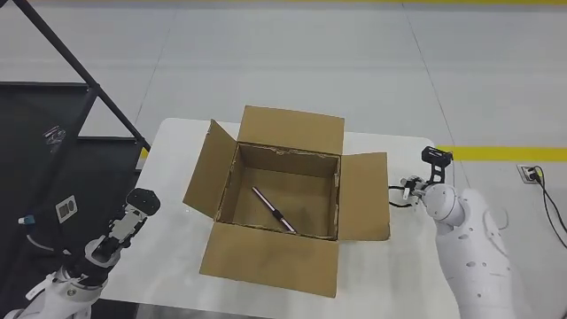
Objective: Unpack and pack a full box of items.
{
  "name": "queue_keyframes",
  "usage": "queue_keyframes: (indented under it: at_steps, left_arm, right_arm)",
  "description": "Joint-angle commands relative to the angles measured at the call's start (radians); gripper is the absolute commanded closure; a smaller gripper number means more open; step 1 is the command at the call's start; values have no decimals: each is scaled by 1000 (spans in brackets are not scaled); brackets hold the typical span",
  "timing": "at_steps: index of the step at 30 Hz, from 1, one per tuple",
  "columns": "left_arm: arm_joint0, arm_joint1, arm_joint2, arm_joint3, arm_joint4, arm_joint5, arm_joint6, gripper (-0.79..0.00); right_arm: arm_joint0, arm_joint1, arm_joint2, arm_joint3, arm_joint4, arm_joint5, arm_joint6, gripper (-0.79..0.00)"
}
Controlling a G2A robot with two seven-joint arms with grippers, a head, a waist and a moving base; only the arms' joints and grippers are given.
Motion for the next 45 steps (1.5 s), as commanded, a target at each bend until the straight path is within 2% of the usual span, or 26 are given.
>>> queue_keyframes:
  at_steps: [1, 2, 3, 4, 6, 12, 16, 19, 23, 26, 28, 34, 37, 40, 45]
  left_arm:
    - [0, 0, 0, 0, 0, 0, 0, -785]
    - [0, 0, 0, 0, 0, 0, 0, -785]
    - [0, 0, 0, 0, 0, 0, 0, -785]
    - [0, 0, 0, 0, 0, 0, 0, -785]
    - [0, 0, 0, 0, 0, 0, 0, -785]
    - [0, 0, 0, 0, 0, 0, 0, -785]
    - [0, 0, 0, 0, 0, 0, 0, -785]
    - [0, 0, 0, 0, 0, 0, 0, -785]
    - [0, 0, 0, 0, 0, 0, 0, -785]
    - [0, 0, 0, 0, 0, 0, 0, -785]
    - [1, 0, 3, -4, 3, 7, 10, -785]
    - [17, 0, -6, 4, 19, -7, 59, -785]
    - [29, 2, -24, 16, -7, -18, 70, -785]
    - [35, 3, -39, 32, -38, -30, 82, -785]
    - [35, 6, -51, 51, -70, -38, 89, -785]
  right_arm:
    - [12, 1, -8, 13, -9, 2, 8, -117]
    - [19, 2, -12, 20, -15, 4, 17, -246]
    - [27, 2, -17, 26, -22, 7, 27, -329]
    - [33, 3, -22, 31, -24, 9, 32, -379]
    - [43, 3, -29, 42, -27, 13, 39, -785]
    - [63, 5, -44, 56, -35, 23, 56, -785]
    - [52, 9, -38, -3, -41, 57, 51, -785]
    - [-21, 7, -29, -198, -7, 83, -3, -785]
    - [-210, 2, -75, -636, -24, 112, -49, -785]
    - [-303, 0, -165, -879, -81, 69, -42, -785]
    - [-309, -1, -242, -950, -111, -2, -18, -785]
    - [-217, -27, -474, -976, -302, 77, -23, -785]
    - [-155, -37, -547, -941, -233, -42, 39, -785]
    - [-43, -55, -620, -828, -186, -122, 135, -785]
    - [169, -112, -765, -526, -62, -164, 237, -785]
